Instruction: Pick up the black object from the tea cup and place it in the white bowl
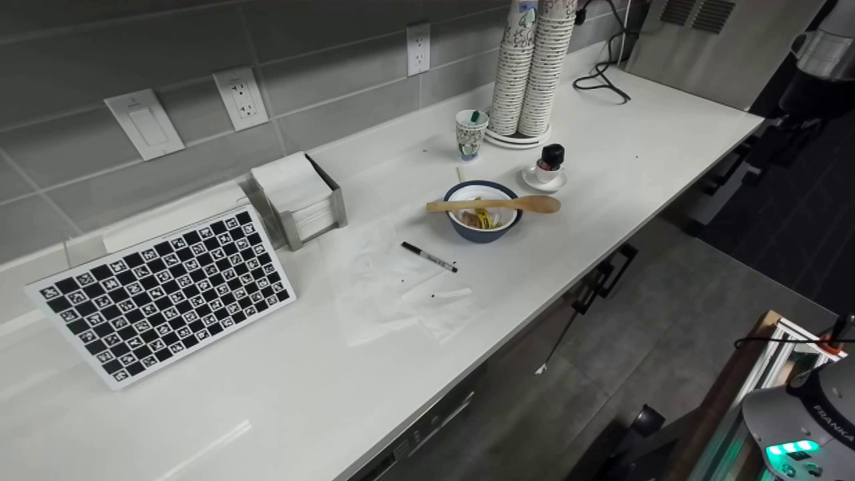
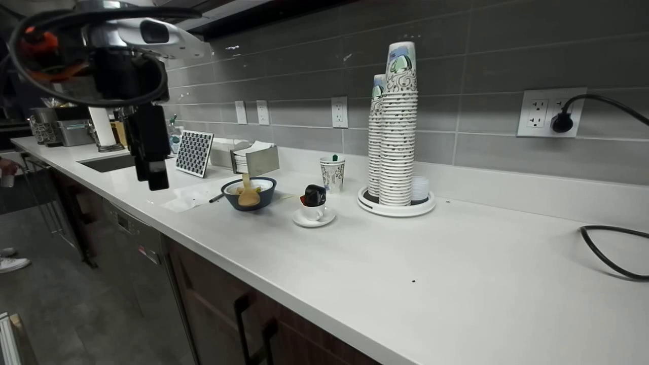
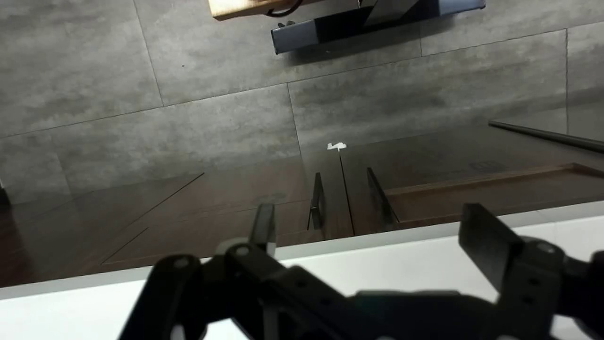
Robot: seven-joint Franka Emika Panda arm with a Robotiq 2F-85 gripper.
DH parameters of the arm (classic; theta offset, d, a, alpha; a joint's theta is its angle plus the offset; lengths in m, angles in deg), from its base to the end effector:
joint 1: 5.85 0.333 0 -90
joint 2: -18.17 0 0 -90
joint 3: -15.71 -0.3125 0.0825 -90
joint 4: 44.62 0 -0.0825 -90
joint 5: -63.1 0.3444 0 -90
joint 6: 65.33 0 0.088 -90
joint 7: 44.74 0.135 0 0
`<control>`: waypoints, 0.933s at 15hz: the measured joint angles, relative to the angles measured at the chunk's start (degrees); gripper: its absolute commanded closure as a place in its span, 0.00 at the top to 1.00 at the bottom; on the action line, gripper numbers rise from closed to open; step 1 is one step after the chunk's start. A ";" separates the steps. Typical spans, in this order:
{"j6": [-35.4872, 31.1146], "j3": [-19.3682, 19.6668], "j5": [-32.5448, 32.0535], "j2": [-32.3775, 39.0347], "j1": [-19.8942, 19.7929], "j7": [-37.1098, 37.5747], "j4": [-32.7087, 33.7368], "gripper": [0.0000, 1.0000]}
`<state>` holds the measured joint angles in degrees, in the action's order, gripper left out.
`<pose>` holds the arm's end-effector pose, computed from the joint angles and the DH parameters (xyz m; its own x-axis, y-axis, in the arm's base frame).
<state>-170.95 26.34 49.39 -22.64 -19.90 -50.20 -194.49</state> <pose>0.2561 -0.1463 0.4454 0.9733 -0.2162 -0.0772 -0.2084 -0.9732 0.0977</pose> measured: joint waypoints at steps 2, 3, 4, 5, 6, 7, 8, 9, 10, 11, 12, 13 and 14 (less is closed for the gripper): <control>0.00 0.00 0.00 0.00 0.00 0.00 0.00 1.00; 0.00 0.00 0.00 0.00 0.00 0.00 0.00 1.00; 0.00 0.00 0.00 0.00 0.00 0.00 0.00 1.00; 0.00 0.00 0.00 0.00 0.00 0.00 0.00 1.00; 0.00 0.00 0.00 0.00 0.00 0.00 0.00 1.00; -0.32 0.01 0.29 0.00 0.09 0.17 0.00 1.00; -1.42 0.05 1.53 0.02 0.37 0.76 0.00 1.00; -3.39 0.04 2.99 0.07 0.86 1.64 -0.01 1.00; -6.03 -0.05 4.78 0.28 1.51 2.71 -0.01 1.00; -9.28 -0.23 6.67 0.77 2.40 3.78 -0.01 1.00; -12.93 -0.56 8.25 1.56 3.39 4.80 0.01 1.00; -17.46 -1.20 9.32 2.82 4.47 5.94 0.04 1.00; -22.23 -2.08 9.87 4.49 5.44 7.01 0.13 1.00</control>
<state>-193.18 24.26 59.26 -18.15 -14.46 -43.19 -194.36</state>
